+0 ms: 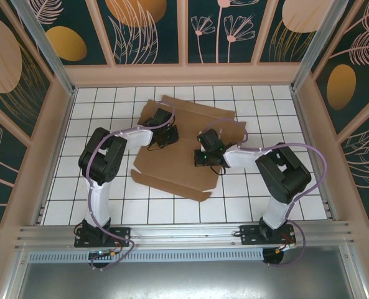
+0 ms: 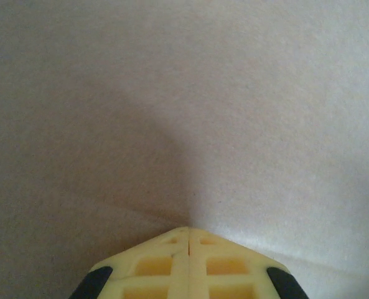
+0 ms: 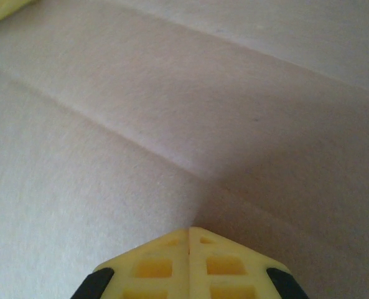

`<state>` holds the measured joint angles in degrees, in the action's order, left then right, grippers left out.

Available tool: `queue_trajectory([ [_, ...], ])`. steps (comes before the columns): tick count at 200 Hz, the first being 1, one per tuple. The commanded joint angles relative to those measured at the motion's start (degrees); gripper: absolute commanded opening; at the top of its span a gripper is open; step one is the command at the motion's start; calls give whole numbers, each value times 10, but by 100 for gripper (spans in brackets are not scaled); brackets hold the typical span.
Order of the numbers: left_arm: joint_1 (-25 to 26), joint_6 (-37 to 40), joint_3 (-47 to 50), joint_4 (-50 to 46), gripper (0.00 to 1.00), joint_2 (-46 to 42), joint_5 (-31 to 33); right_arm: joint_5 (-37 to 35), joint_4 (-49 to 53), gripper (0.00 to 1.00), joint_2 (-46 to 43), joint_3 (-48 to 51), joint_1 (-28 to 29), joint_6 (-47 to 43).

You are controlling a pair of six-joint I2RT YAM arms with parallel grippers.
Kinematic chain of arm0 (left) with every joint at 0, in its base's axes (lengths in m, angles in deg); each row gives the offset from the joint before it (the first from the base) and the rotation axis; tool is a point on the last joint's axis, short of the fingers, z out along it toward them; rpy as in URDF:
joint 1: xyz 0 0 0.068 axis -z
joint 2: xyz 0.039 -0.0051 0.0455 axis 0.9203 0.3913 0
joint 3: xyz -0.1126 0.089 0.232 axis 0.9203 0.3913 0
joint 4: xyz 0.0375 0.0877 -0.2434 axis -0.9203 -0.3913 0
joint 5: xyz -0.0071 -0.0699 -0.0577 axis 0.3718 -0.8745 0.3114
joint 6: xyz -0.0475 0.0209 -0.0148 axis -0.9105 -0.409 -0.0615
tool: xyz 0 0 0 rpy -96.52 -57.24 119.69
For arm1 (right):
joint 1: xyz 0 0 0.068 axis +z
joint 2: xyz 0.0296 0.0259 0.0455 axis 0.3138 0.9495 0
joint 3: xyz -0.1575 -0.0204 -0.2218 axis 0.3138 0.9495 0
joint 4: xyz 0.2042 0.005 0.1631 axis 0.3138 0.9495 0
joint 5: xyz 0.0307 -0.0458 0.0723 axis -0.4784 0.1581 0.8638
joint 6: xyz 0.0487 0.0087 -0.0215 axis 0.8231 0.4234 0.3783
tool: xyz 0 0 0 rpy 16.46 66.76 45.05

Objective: Fold the paper box

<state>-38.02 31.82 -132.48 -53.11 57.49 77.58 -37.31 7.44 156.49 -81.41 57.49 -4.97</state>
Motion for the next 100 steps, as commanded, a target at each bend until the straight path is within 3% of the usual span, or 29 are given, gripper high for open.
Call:
queue_trajectory([
  [1,-3,18,-10,-50,0,21,8,11,38,17,-58,11,4,18],
  [33,-3,8,-17,-28,0,-16,-26,56,10,46,-165,12,-91,24],
  [49,-3,-5,-29,-21,0,-25,-44,108,19,51,-179,-6,-161,24],
  [62,-3,-14,-42,-12,0,-24,-63,113,30,62,-181,-20,-200,25],
  [76,-3,-15,-59,-19,0,-13,-75,153,24,64,-174,-25,-240,-5],
  [100,-4,-33,-56,-21,0,-7,-76,116,54,70,-98,-96,-248,-82],
])
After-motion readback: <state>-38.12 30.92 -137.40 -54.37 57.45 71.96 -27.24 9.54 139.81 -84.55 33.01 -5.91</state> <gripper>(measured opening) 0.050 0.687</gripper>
